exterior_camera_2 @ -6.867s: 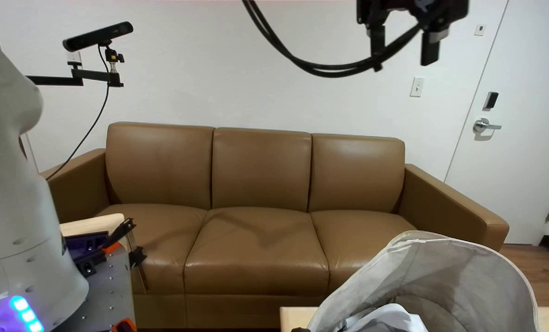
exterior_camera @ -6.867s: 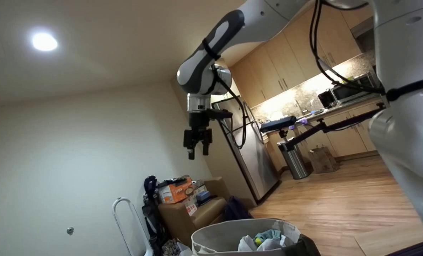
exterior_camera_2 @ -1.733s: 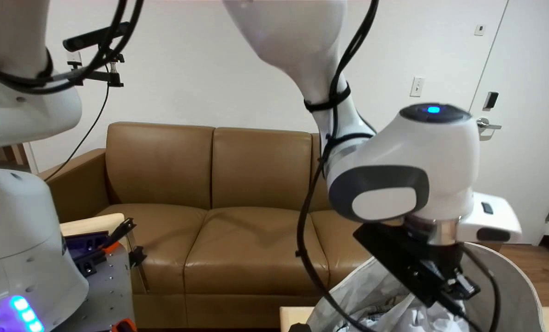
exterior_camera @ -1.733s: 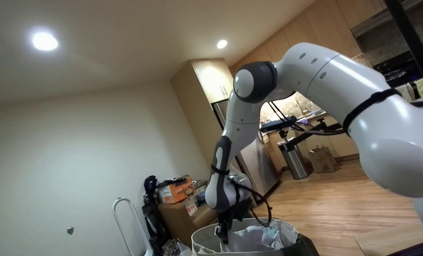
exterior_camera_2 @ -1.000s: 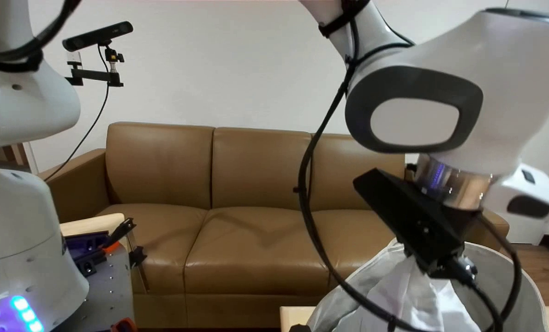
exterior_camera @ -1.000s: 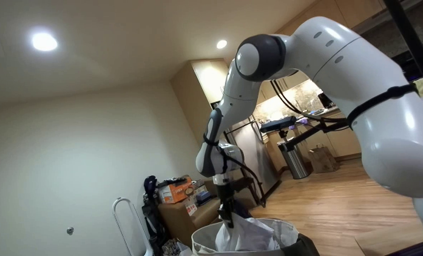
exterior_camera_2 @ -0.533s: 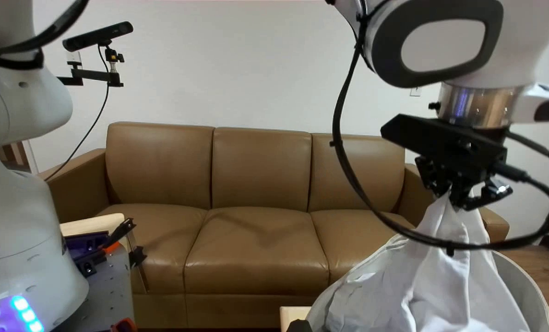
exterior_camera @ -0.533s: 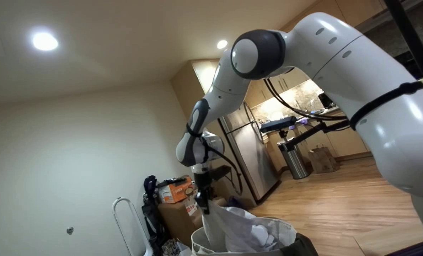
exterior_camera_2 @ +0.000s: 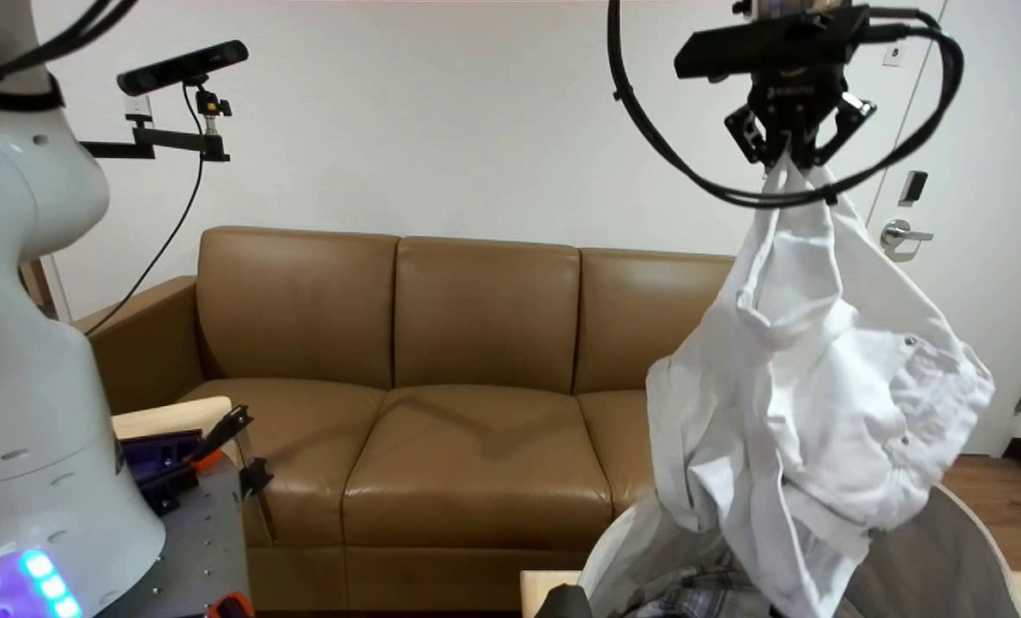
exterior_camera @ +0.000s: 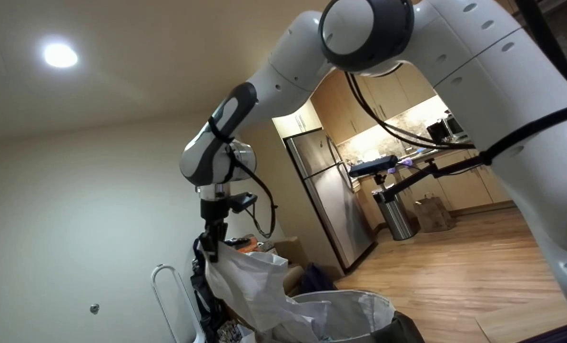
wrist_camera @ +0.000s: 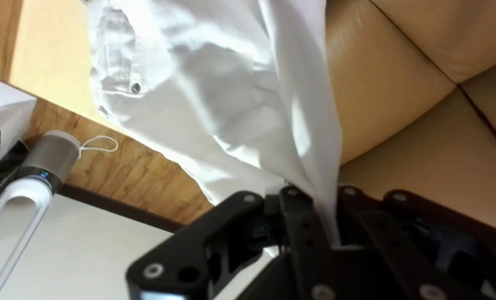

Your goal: Remove the white clothing from the laundry hamper and put it on the couch

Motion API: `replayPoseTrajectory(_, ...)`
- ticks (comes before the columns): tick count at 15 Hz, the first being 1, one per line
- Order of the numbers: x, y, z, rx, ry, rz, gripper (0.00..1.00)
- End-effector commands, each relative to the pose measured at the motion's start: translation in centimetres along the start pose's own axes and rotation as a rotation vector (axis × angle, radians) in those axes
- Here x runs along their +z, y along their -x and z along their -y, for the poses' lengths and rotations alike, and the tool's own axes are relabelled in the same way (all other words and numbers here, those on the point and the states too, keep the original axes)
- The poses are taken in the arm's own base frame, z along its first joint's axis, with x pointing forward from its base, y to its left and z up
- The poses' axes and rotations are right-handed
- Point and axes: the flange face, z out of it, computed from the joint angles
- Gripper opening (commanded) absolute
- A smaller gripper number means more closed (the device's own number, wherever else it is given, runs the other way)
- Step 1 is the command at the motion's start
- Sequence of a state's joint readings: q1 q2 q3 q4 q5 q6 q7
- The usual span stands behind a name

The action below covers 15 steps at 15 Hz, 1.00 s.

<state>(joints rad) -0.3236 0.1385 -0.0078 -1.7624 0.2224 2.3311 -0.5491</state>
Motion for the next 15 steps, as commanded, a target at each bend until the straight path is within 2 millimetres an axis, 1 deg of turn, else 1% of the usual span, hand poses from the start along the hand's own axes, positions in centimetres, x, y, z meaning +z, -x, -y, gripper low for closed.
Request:
replayPoseTrajectory(1, -5.7, -3.2, 4.3, -0.062, 0.005, -0.037, 0.08)
replayPoseTrajectory(2, -5.8, -3.0, 3.7, -0.048, -0.001, -0.044, 0.09)
replayPoseTrajectory(3, -5.4, -1.9, 2.5, -0.019, 0.001, -0.04, 0.09)
replayPoseTrajectory(4, -4.5, -0.2, 0.8, 0.032, -0.006, -0.032, 0.08)
replayPoseTrajectory(5, -2.8, 2.3, -1.7, 0.11, 0.01, 0.004, 0.08)
replayPoseTrajectory(6, -1.7, 3.7, -3.0, 0.147, 0.016, 0.041, 0.08)
replayPoseTrajectory(7, 0.1, 5.7, -4.9, 0.192, 0.016, 0.085, 0.08)
replayPoseTrajectory(8, 2.2, 7.7, -6.9, 0.244, 0.018, 0.119, 0.09)
replayPoseTrajectory(9, 4.9, 9.1, -8.5, 0.296, 0.026, 0.151, 0.08)
replayPoseTrajectory(10, 7.1, 8.9, -8.4, 0.293, 0.009, 0.162, 0.08)
replayPoseTrajectory(11, 8.7, 7.5, -7.0, 0.275, -0.006, 0.161, 0.08)
replayPoseTrajectory(12, 10.3, 6.1, -5.1, 0.243, -0.017, 0.159, 0.08)
replayPoseTrajectory(14, 12.1, 3.5, -1.1, 0.137, -0.046, 0.147, 0.08)
replayPoseTrajectory(15, 12.8, 1.7, 1.4, 0.082, -0.052, 0.138, 0.08)
